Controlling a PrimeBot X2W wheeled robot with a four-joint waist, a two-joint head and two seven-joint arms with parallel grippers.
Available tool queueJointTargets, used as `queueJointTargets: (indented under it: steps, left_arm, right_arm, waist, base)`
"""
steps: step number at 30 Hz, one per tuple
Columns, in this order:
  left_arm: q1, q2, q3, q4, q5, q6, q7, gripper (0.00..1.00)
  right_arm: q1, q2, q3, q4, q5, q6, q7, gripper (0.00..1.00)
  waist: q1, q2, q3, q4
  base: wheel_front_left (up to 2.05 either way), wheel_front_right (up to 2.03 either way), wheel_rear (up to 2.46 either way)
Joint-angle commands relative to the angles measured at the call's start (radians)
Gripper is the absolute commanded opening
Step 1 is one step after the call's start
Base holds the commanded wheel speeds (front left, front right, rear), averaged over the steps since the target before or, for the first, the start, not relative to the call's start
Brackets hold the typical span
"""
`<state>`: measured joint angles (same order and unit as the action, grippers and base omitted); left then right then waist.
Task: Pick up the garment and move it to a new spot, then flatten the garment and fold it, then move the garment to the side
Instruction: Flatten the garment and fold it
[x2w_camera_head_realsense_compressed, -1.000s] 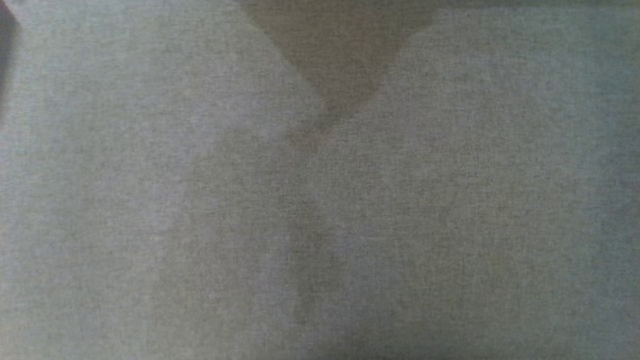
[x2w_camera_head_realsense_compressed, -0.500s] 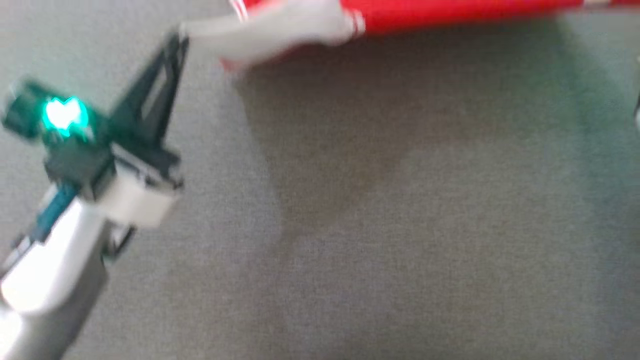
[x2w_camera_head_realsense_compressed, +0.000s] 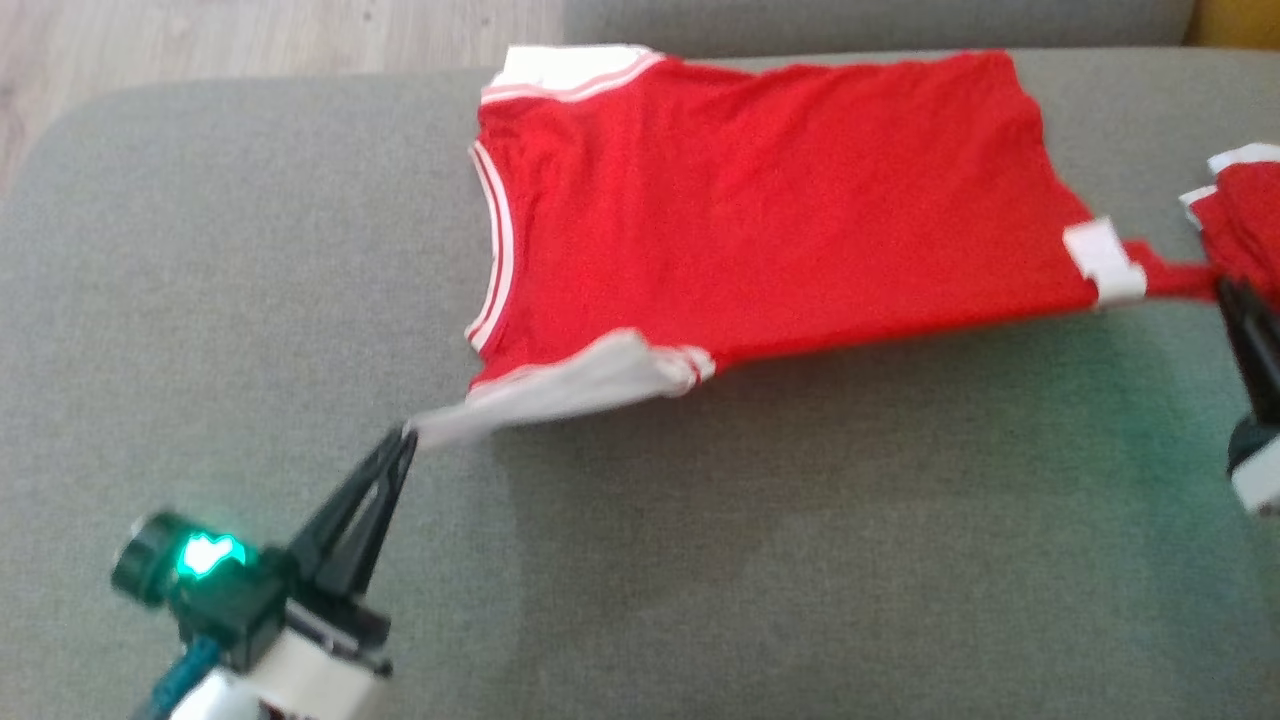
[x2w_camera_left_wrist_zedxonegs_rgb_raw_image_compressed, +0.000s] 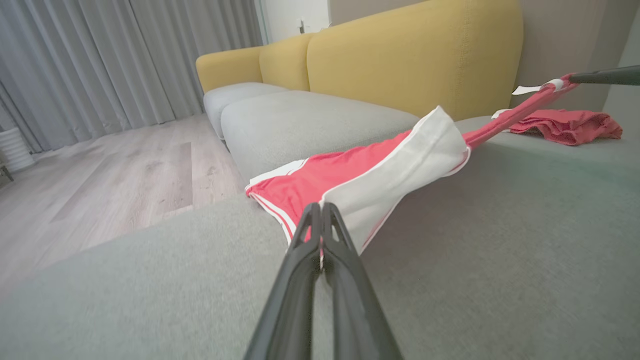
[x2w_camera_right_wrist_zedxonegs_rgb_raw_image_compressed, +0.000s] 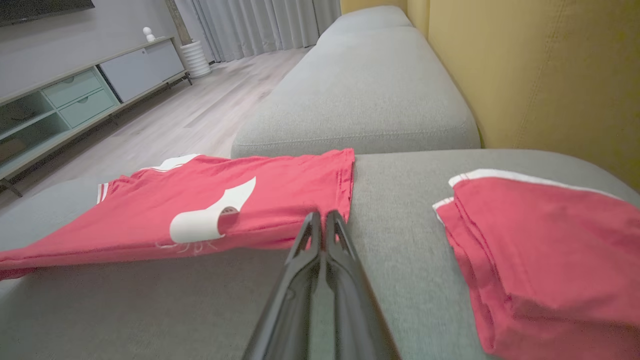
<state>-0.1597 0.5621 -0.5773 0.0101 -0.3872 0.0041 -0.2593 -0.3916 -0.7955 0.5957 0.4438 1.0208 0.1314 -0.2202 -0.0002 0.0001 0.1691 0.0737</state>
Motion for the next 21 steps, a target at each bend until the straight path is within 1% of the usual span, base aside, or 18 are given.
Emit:
queueJointTargets:
  steps: [1,7,11,15,19,21]
  left_arm:
    - [-0.005,0.03,0.051,-0.016,-0.013,0.014,-0.002,0.0]
    - [0.09,0.021,0.031,-0.001,-0.024,0.012,-0.002,0.0]
    - [0.105,0.021,0.038,-0.004,-0.025,0.006,-0.002,0.0]
    - [0.067,0.01,0.038,0.003,-0.016,-0.007,-0.002,0.0]
    - [0.005,-0.007,0.033,0.02,-0.001,-0.019,-0.002,0.0]
    - [-0.044,-0.025,0.032,0.038,0.007,-0.027,-0.002,0.0]
  right_arm:
    - [0.048,-0.049,-0.022,-0.029,0.0,-0.001,-0.012,0.0]
    - [0.201,-0.053,-0.084,-0.099,0.005,-0.001,0.006,0.0]
    - [0.277,-0.054,-0.138,-0.147,-0.006,-0.001,0.026,0.0]
    - [0.306,-0.04,-0.197,-0.179,-0.038,-0.001,0.054,0.0]
    - [0.302,-0.017,-0.236,-0.193,-0.069,-0.001,0.085,0.0]
    - [0.29,-0.001,-0.257,-0.199,-0.091,-0.001,0.108,0.0]
  waist:
    - [0.0002,-0.0001,-0.021,-0.003]
    - [0.0002,-0.0001,-0.05,-0.003]
    - [0.0002,-0.0001,-0.046,-0.001]
    - [0.0002,-0.0001,-0.017,0.001]
    - [0.0002,-0.0001,0.015,0.006]
    - [0.0002,-0.0001,0.04,0.008]
  base:
    - [0.0,0.0,0.0]
    - [0.0,0.0,0.0]
    - [0.0,0.0,0.0]
    - [0.0,0.0,0.0]
    - [0.0,0.0,0.0]
    - [0.0,0.0,0.0]
